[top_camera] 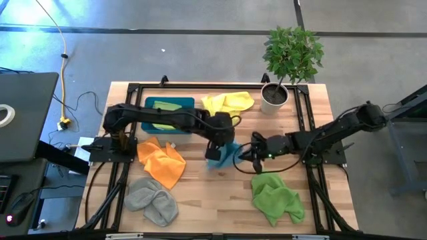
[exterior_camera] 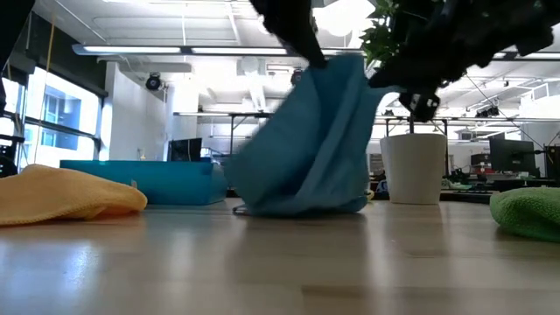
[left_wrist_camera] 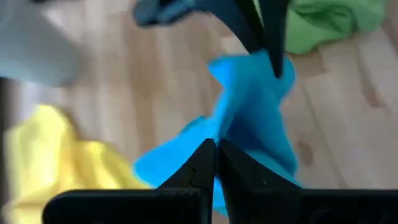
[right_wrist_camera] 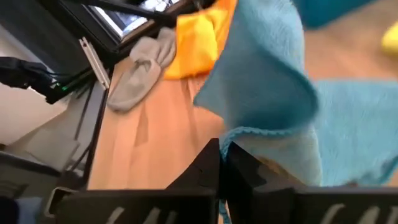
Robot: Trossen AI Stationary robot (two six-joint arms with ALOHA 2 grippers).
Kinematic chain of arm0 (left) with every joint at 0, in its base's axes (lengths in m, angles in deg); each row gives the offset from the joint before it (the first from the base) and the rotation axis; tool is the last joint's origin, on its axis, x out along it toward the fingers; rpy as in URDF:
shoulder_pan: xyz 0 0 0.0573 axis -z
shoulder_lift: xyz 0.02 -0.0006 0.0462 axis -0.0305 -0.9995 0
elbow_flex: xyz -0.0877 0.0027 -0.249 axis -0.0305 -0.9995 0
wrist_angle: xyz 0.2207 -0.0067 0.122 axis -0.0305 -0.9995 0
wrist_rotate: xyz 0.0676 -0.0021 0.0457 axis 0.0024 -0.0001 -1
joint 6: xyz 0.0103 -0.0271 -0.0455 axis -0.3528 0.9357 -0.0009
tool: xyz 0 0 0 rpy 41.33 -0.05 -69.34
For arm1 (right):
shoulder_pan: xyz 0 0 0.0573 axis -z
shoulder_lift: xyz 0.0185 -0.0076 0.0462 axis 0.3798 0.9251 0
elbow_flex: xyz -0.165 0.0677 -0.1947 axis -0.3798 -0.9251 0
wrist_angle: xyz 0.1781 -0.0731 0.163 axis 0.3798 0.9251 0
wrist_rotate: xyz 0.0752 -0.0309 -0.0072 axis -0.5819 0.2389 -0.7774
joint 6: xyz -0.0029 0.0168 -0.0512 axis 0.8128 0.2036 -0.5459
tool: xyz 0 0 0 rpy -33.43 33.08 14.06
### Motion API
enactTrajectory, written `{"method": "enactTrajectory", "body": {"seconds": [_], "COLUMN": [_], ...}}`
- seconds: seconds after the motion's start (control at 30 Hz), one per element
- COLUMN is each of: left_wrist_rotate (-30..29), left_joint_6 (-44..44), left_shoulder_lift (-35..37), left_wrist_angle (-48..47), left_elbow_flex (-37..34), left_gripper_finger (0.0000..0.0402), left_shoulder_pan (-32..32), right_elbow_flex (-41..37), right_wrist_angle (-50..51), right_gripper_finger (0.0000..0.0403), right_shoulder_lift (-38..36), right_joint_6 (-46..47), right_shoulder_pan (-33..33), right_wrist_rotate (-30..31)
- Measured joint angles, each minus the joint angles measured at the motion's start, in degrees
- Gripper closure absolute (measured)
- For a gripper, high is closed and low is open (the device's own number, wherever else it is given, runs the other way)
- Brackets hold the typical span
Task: Fold microfiber towels
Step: Fold the blue microfiber cloth
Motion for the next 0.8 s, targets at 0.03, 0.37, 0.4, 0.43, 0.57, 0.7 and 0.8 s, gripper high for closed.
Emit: {"method": "enactTrajectory", "body": {"seconds": [0.03,0.37,0.4,0.43,0.57,0.7,0.8], "left_wrist_rotate": [1.8,9.7,9.7,9.7,9.7,9.4,7.4], "left_joint_6": [-0.2,-0.3,-0.3,-0.3,-0.8,-5.1,-6.5], "left_shoulder_lift": [0.0,0.0,0.0,0.0,0.0,-0.3,-0.3], "left_wrist_angle": [1.4,16.3,17.7,19.3,22.3,22.2,21.5], "left_elbow_flex": [-1.5,-13.5,-14.5,-15.4,-17.7,-18.4,-18.4], "left_gripper_finger": [0.0388,0.0385,0.0382,0.0379,0.0355,0.0319,0.0295], "left_shoulder_pan": [0.0,1.1,1.4,1.7,3.1,4.2,4.9], "right_elbow_flex": [0.0,0.0,0.0,0.0,0.0,0.0,0.0], "right_wrist_angle": [0.9,9.1,9.1,9.0,9.4,10.9,11.8], "right_gripper_finger": [0.0403,0.0403,0.0403,0.0403,0.0403,0.0403,0.0403], "right_shoulder_lift": [0.0,0.0,0.0,0.0,0.0,0.0,0.0], "right_joint_6": [1.8,15.5,16.6,17.6,19.8,21.0,23.1], "right_shoulder_pan": [-0.8,-7.7,-8.2,-8.7,-10.4,-11.6,-12.3], "right_wrist_rotate": [0.0,3.2,3.7,4.1,5.9,7.8,8.3]}}
